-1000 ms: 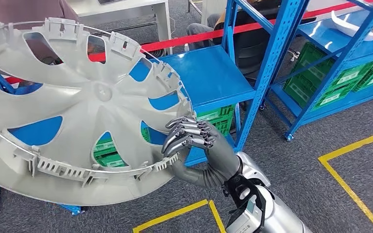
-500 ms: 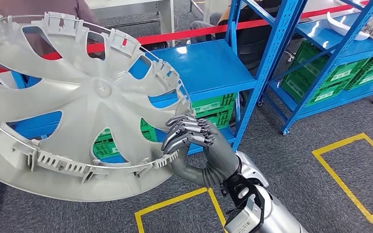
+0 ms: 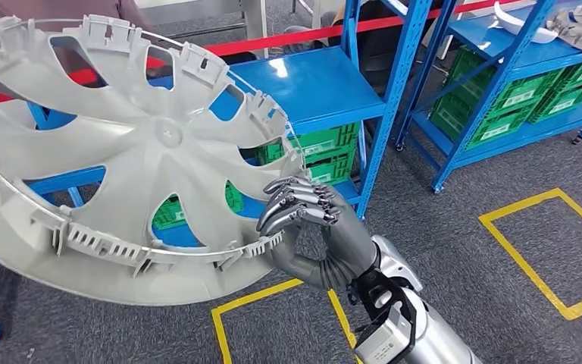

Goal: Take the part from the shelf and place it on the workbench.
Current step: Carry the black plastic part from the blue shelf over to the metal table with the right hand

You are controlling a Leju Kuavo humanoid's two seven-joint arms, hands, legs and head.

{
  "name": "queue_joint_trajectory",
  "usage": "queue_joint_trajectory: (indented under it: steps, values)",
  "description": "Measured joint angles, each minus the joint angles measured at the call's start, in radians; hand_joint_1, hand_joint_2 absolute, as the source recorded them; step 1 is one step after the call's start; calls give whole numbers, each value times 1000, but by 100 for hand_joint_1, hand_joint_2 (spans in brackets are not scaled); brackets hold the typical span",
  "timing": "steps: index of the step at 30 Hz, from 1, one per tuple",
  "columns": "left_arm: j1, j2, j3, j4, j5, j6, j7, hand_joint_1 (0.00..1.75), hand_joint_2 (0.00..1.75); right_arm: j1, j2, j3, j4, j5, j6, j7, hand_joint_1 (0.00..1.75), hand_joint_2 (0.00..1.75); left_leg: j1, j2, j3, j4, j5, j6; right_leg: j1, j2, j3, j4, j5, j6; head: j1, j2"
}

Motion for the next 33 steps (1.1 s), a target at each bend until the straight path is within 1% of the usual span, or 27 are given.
queue_joint_trajectory:
  steps: [2,3,4,5,6,7,8,9,10,11,13,14,15,16,17,18,19,20,21,22,24,25,26,28,29,30,33]
  values:
    - [-1,1,0,1,0,0,0,0,175,0,2,0,0,0,0,0,175,175,7,-1,-24,113,-102,-15,-3,-1,-31,1,28,-1,-3,0]
    - [-1,2,0,1,0,0,0,0,175,0,2,0,0,0,0,0,175,175,11,-1,-30,171,-129,-21,-5,-1,-48,2,41,1,-4,0]
    - [-1,3,0,1,0,0,0,0,175,1,2,0,1,0,0,1,175,175,15,-1,-27,211,-131,-26,-6,-2,-65,4,54,4,-4,0]
    - [-1,3,0,1,0,0,0,0,175,2,2,-1,1,0,0,1,175,175,19,-1,-10,220,-110,-31,-9,-3,-83,6,67,8,-4,0]
    - [-1,4,0,1,0,0,0,0,175,3,2,-1,1,0,0,1,175,175,22,-1,24,194,-79,-35,-11,-3,-102,10,79,13,-4,0]
    - [-2,5,0,1,0,0,0,0,175,3,3,-1,1,0,0,1,175,175,26,-1,75,136,-60,-39,-14,-4,-118,14,91,19,-4,0]
    - [-3,4,0,1,0,0,0,0,175,3,3,-1,1,0,0,1,175,175,28,-3,136,57,-61,-43,-15,-3,-131,19,102,26,-5,0]
    - [-5,4,0,2,0,0,0,0,175,3,3,-2,1,0,0,1,175,175,28,-6,181,-9,-74,-39,-15,-3,-139,21,112,33,-4,0]
    - [-5,3,0,2,0,0,0,0,175,3,3,-2,1,0,0,1,175,175,27,-9,210,-56,-91,-31,-14,-3,-143,22,122,40,-2,0]
    - [-6,3,0,3,0,0,0,0,175,4,3,-3,1,0,0,1,175,175,23,-11,217,-77,-99,-20,-14,-3,-145,20,133,48,-1,0]
    - [-4,3,0,3,0,0,0,0,175,5,3,-4,1,0,0,0,175,175,20,-8,198,-76,-84,8,-17,-2,-150,15,145,62,1,0]
    - [-4,3,0,3,0,0,0,0,175,6,3,-4,1,0,0,0,175,175,20,-5,187,-75,-72,20,-20,-2,-157,26,125,67,1,0]
    - [-4,4,0,3,0,0,0,0,175,6,3,-4,1,0,0,0,175,175,20,-2,173,-76,-59,30,-21,-1,-169,59,83,71,2,0]
    - [-4,4,0,3,0,0,0,0,175,6,3,-4,1,0,0,0,175,175,20,0,159,-76,-45,36,-21,0,-185,115,24,73,2,0]
    - [-4,4,0,3,0,0,0,0,175,6,3,-4,1,0,0,0,175,175,18,1,142,-75,-31,40,-19,1,-201,184,-33,74,3,0]
    - [-4,4,0,3,0,0,0,0,175,7,3,-4,1,0,0,0,175,175,16,1,123,-73,-16,41,-18,1,-213,253,-71,75,4,0]
    - [-4,4,0,3,0,0,0,0,175,7,3,-4,2,0,0,0,175,175,14,2,104,-71,-2,42,-16,2,-215,304,-82,73,4,0]
    - [-3,4,0,3,0,0,0,0,175,8,3,-4,2,0,0,0,175,175,12,2,85,-68,11,41,-14,2,-201,324,-70,70,4,0]
    - [-3,4,0,3,0,0,0,0,175,8,3,-4,2,0,0,0,175,175,10,2,66,-64,23,41,-11,2,-168,308,-45,65,4,0]
    - [-4,4,0,3,0,0,0,0,175,8,3,-4,2,0,0,1,175,175,9,2,50,-60,33,39,-8,3,-116,256,-25,57,4,0]
    - [-4,2,0,3,0,0,0,0,175,7,3,-5,1,0,0,0,175,175,5,1,27,-51,51,33,1,3,6,102,-36,39,4,0]
    - [-4,1,0,3,0,0,0,0,175,7,3,-6,1,0,0,0,175,175,4,1,22,-50,60,28,6,3,45,45,-52,33,4,0]
    - [-4,0,0,4,0,0,0,0,175,7,3,-6,1,0,0,0,175,175,5,1,19,-52,69,22,10,3,63,12,-64,28,5,0]
    - [-3,1,0,4,0,0,0,0,175,8,3,-6,2,0,0,0,175,175,8,1,15,-57,85,9,10,2,52,0,-49,18,8,0]
    - [-3,2,0,4,0,0,0,0,175,8,3,-6,2,0,0,0,175,175,8,0,8,-51,74,4,8,0,42,-3,-37,11,7,0]
    - [-2,3,0,4,0,0,0,0,175,7,4,-6,2,0,0,0,175,175,9,-2,-3,-28,43,-2,4,-1,30,-7,-24,4,4,0]
    - [-2,4,0,4,0,0,0,0,175,7,6,-6,2,0,0,0,175,175,14,-2,-43,137,-93,-19,1,-3,-15,-7,14,-3,-4,0]
